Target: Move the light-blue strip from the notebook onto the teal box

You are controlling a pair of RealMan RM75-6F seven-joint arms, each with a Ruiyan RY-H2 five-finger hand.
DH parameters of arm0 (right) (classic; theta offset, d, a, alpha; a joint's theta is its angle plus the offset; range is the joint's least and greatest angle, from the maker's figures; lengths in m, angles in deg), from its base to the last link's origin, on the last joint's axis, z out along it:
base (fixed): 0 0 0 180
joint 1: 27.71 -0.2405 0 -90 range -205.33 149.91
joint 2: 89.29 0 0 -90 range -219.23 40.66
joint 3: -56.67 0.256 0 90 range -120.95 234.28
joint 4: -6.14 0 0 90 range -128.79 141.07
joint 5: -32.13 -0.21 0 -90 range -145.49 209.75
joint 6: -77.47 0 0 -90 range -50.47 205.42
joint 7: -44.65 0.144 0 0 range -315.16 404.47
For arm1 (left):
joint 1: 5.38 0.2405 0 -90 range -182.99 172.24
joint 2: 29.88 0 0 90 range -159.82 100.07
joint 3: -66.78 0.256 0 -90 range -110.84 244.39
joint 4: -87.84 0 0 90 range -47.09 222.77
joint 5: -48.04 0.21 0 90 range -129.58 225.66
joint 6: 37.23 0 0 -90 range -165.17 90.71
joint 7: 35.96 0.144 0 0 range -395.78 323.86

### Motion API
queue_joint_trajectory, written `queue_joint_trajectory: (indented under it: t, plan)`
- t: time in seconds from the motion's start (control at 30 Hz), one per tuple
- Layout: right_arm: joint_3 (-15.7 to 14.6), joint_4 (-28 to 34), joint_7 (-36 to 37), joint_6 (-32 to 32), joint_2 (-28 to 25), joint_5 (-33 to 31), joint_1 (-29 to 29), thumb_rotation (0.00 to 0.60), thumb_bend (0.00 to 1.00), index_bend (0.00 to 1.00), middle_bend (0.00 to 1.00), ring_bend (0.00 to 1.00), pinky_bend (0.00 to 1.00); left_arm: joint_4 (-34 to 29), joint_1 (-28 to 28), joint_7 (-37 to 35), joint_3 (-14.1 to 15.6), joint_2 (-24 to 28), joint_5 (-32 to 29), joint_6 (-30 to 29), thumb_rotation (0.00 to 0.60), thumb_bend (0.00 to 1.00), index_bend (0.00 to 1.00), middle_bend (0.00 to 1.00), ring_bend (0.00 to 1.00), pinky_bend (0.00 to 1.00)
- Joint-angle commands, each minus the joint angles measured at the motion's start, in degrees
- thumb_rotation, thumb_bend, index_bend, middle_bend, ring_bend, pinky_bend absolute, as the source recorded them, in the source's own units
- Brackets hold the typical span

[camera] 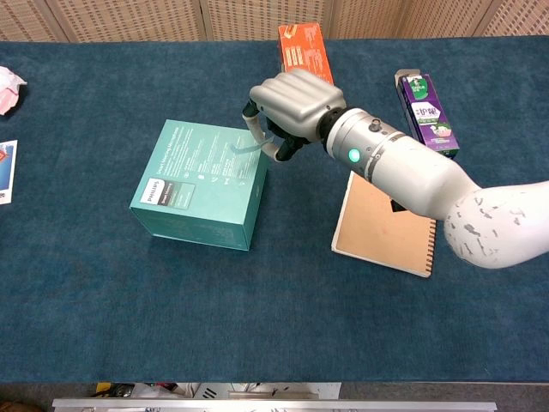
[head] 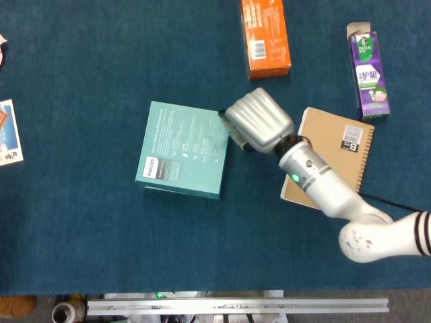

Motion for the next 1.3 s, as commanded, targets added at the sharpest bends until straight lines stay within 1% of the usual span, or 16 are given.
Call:
queue_joint_trajectory:
  t: [0.03,0.3,0.43,0.83,1.3]
  plan:
    - [1.0,-0.7,0.5,0.4,0.8,-1.6,-1.1,0.6,0.39,0.61,0.96,1.0,1.0,-0.1,0.0,0.1,0.0,0.1,-0.1,0.0,0.6,0.34,0.19,0.27,0.16,0.07]
    - [2.9,-1.5,1.9,1.5,1.9,-6.7,-3.9,0.6,0.39,0.61,0.96,1.0,1.0,-0.3,0.3,0.2,0.1,0.2,-0.1,-0.1,0.6,0.34,0.19,0.27,0.16,0.07]
    - [3.2,-1.5,1.6,2.3,2.2,-10.2,-5.6,0.6,0.39,0.61,0.96,1.0,1.0,-0.1,0.4,-0.1,0.1,0.1,-0.2,-0.2,0.6,0.34,0.19,0.27,0.16,0.07]
    - [3.7,-3.2,1.3,3.0,3.2,-17.0,-10.3,0.6,0.39,0.6,0.96,1.0,1.0,0.3,0.4,-0.6,-0.2,0.1,-0.4,-0.3,0.6,0.34,0.19,0.27,0.16,0.07]
    - [2.9,-4.0,2.8,3.2,3.1,-19.2,-13.2,0.6,0.39,0.53,0.96,1.0,1.0,0.6,0.3,-0.6,-0.3,-0.2,-0.6,0.0,0.6,0.34,0.19,0.27,0.16,0.07]
